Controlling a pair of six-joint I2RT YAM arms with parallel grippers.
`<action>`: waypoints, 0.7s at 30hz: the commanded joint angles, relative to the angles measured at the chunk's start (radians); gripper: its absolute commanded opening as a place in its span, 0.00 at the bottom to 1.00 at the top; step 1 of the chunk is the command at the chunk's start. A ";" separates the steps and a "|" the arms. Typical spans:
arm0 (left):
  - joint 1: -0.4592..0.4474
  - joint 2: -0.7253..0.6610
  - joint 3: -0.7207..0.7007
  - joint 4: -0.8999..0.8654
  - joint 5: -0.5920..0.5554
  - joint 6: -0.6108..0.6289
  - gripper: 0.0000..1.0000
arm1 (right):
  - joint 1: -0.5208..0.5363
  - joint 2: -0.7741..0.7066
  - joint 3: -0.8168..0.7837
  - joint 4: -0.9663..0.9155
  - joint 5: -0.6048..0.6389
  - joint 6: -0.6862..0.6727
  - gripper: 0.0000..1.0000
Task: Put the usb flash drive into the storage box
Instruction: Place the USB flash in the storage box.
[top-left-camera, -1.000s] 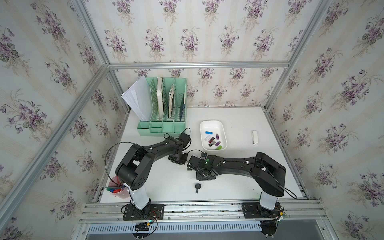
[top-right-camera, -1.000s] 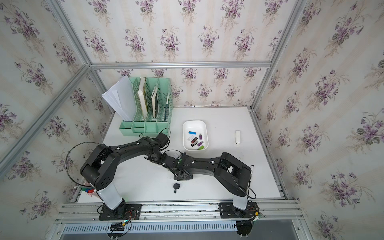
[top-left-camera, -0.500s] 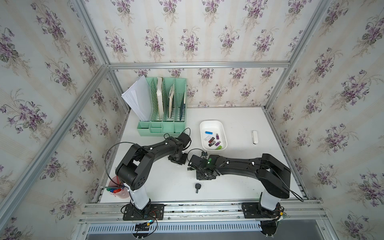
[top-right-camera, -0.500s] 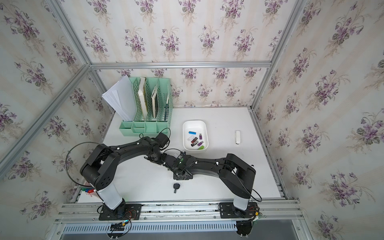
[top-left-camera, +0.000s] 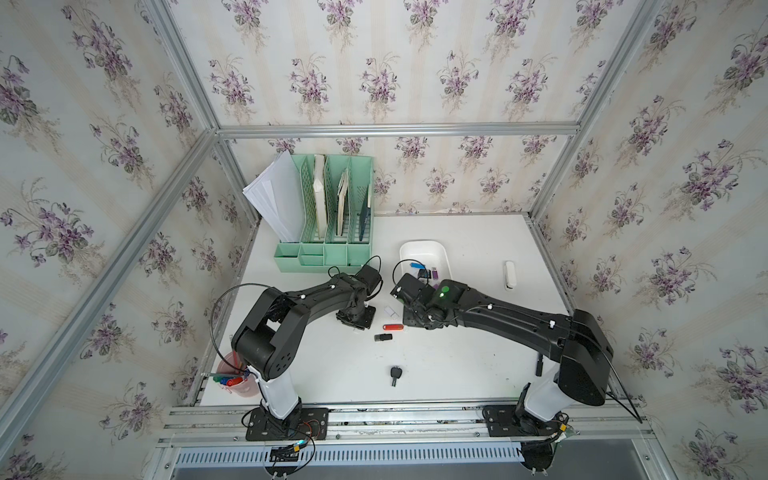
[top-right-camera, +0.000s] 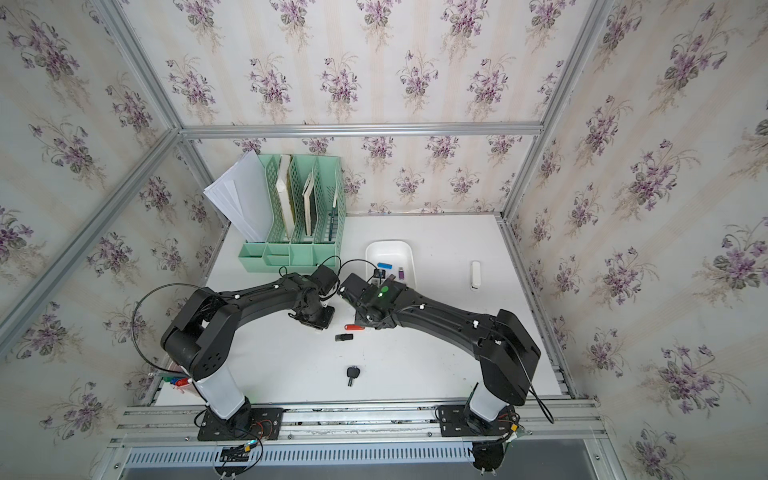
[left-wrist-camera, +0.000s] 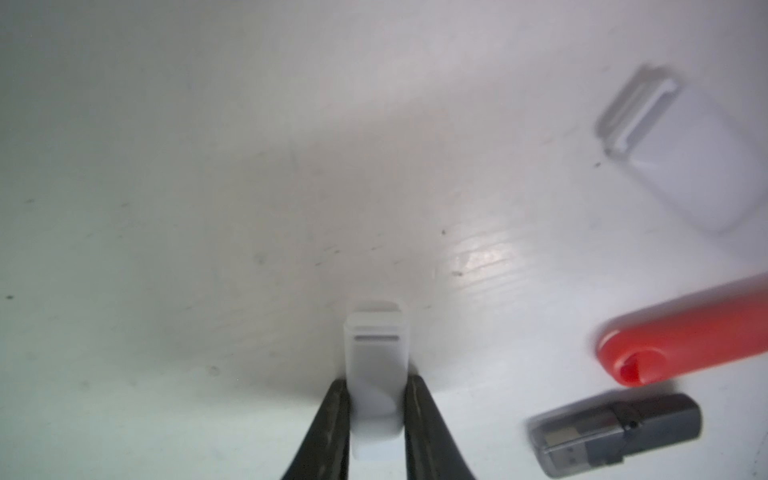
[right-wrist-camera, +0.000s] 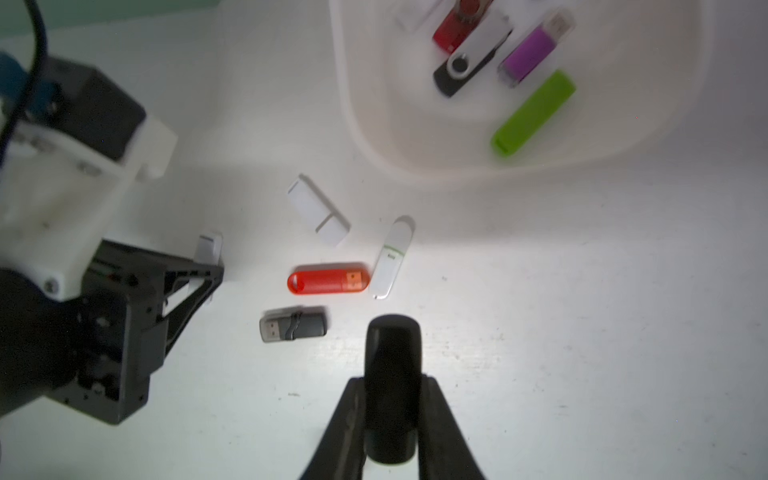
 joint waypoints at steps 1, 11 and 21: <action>0.003 0.069 -0.028 -0.023 0.059 -0.014 0.25 | -0.079 0.007 0.031 -0.017 0.035 -0.134 0.19; 0.010 0.082 -0.023 -0.029 0.059 -0.029 0.25 | -0.318 0.227 0.234 0.083 -0.053 -0.378 0.18; 0.018 0.084 -0.025 -0.037 0.057 -0.033 0.25 | -0.385 0.470 0.450 0.146 -0.158 -0.434 0.18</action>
